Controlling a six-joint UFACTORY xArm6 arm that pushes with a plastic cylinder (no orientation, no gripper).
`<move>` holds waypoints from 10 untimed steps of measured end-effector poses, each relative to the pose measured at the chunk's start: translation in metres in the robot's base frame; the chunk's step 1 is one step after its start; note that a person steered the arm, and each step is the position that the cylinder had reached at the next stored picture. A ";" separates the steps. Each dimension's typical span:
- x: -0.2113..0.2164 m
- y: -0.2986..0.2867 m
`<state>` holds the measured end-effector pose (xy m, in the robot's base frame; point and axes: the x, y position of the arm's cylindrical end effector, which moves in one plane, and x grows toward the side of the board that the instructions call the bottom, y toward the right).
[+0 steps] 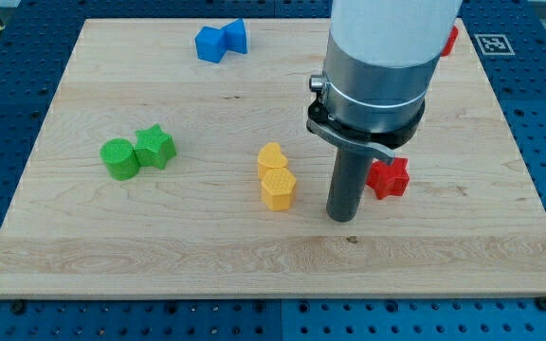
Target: Push the red star towards top right
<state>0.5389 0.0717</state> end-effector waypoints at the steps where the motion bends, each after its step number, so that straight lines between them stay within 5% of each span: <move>1: 0.000 0.012; 3: 0.004 0.038; 7: -0.097 0.041; 10: -0.033 0.042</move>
<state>0.5057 0.1140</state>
